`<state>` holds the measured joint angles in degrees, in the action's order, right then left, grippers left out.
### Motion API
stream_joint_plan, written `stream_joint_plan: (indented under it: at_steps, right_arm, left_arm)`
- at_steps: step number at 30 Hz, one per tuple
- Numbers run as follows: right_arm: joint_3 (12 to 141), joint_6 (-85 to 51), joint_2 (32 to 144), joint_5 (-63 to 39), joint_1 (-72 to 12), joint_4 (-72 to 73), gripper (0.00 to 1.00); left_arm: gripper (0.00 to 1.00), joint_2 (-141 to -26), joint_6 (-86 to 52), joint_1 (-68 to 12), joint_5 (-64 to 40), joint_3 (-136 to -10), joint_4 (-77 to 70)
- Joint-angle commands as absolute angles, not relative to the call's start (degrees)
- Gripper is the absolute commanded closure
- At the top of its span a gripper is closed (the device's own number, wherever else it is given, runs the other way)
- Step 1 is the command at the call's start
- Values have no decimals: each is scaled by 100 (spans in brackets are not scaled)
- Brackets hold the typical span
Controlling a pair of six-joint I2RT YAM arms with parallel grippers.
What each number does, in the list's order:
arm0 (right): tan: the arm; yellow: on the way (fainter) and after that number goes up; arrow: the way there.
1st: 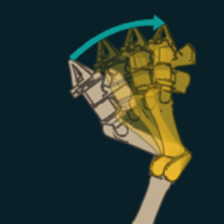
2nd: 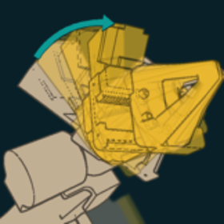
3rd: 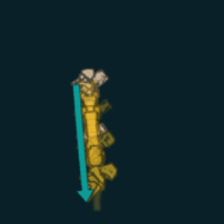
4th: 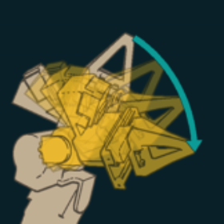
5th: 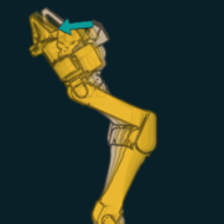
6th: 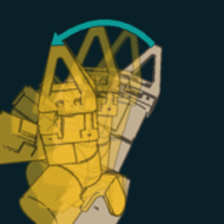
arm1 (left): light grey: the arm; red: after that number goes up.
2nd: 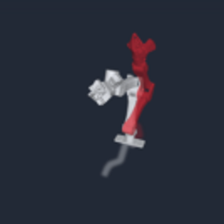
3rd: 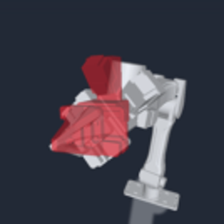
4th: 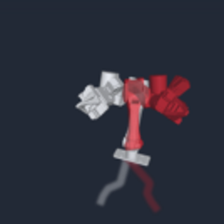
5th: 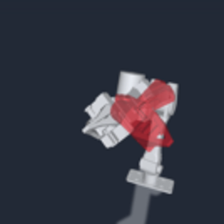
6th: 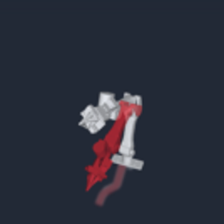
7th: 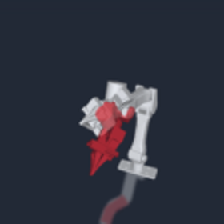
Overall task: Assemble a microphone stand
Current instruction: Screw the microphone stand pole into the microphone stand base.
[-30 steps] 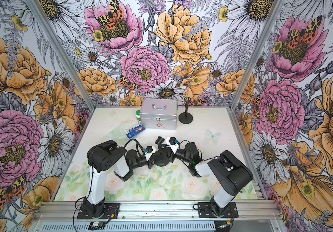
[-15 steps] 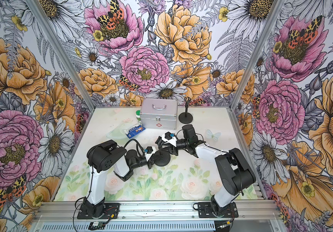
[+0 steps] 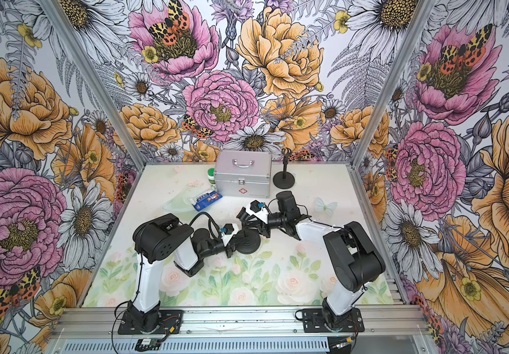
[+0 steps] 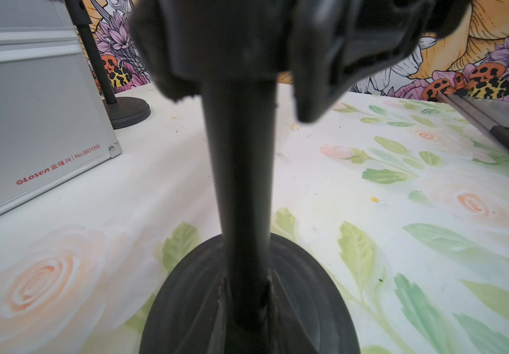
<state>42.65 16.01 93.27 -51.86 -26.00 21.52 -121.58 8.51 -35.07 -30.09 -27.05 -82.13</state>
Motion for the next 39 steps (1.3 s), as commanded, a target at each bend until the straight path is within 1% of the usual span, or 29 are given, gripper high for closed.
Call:
stream_joint_plan:
  at_steps: [1, 2, 4, 5, 6, 8, 9, 10, 11, 13, 16, 18, 21, 24, 26, 28, 29, 30, 31, 33, 35, 36, 37, 39]
  right_arm:
    - [3091, -701, 9164, -2081, -2920, 4316, 100]
    - [2774, -1036, 9141, -1228, -3135, 4798, 100]
    - [2429, -1310, 9236, -288, -3584, 5328, 100]
    - [2404, -1397, 9328, -101, -3756, 5376, 100]
    - [2445, -1396, 9414, -219, -3812, 5371, 100]
    - [2552, -1229, 9574, -912, -3814, 5391, 99]
    - [2582, -1081, 9570, -1203, -3804, 5397, 89]
    - [2604, -858, 9539, -1576, -3774, 5389, 76]
    - [2617, -629, 9459, -1983, -3716, 5348, 70]
    - [2665, -242, 9275, -2706, -3510, 5127, 62]
    - [2923, 266, 8996, -3896, -3066, 4366, 58]
    - [3197, 682, 8897, -4416, -2862, 3633, 58]
    - [3666, 1312, 8897, -5037, -2679, 2726, 58]
    - [4157, 1360, 9103, -5710, -2591, 2377, 58]
    - [4513, 1365, 9321, -5985, -2588, 2146, 58]
    - [4690, 1440, 9480, -5993, -2589, 2029, 59]
    - [4706, 1516, 9518, -5824, -2588, 2030, 63]
    - [4682, 1576, 9543, -5660, -2593, 2030, 70]
    - [4655, 1600, 9560, -5515, -2590, 2057, 80]
    - [4503, 1370, 9580, -5206, -2624, 2415, 91]
    - [4136, 989, 9514, -4659, -2711, 3156, 93]
    - [3848, 716, 9459, -4301, -2777, 3732, 94]
    - [3568, 437, 9430, -3894, -2839, 4309, 96]
    - [3103, -33, 9444, -2932, -3010, 5191, 97]
  left_arm:
    - [76, -12175, 905, -3437, -2542, -2703, -8094]
    - [75, -12165, 889, -3437, -2535, -2717, -8088]
    - [76, -12149, 858, -3438, -2530, -2725, -8091]
    - [76, -12154, 853, -3439, -2552, -2729, -8088]
    - [76, -12168, 871, -3453, -2580, -2725, -8092]
    - [77, -12207, 912, -3462, -2585, -2716, -8089]
    - [78, -12200, 927, -3463, -2574, -2714, -8091]
    - [78, -12176, 941, -3463, -2558, -2688, -8089]
    - [79, -12148, 956, -3465, -2553, -2660, -8087]
    - [79, -12129, 1018, -3480, -2578, -2615, -8088]
    - [79, -12081, 1133, -3503, -2564, -2584, -8090]
    - [79, -12041, 1156, -3511, -2565, -2561, -8088]
    - [79, -12076, 1224, -3546, -2595, -2573, -8091]
    - [79, -12051, 1231, -3550, -2585, -2569, -8088]
    - [79, -12048, 1223, -3550, -2594, -2557, -8090]
    - [79, -12047, 1213, -3549, -2584, -2566, -8086]
    - [78, -12034, 1189, -3544, -2526, -2566, -8087]
    - [78, -11993, 1161, -3545, -2459, -2560, -8093]
    - [78, -11946, 1130, -3542, -2422, -2540, -8091]
    - [75, -11867, 1068, -3520, -2410, -2512, -8089]
    - [69, -11785, 969, -3489, -2422, -2520, -8086]
    - [63, -11725, 920, -3473, -2415, -2535, -8088]
    - [59, -11670, 897, -3461, -2448, -2553, -8089]
    - [55, -11574, 835, -3467, -2605, -2633, -8087]
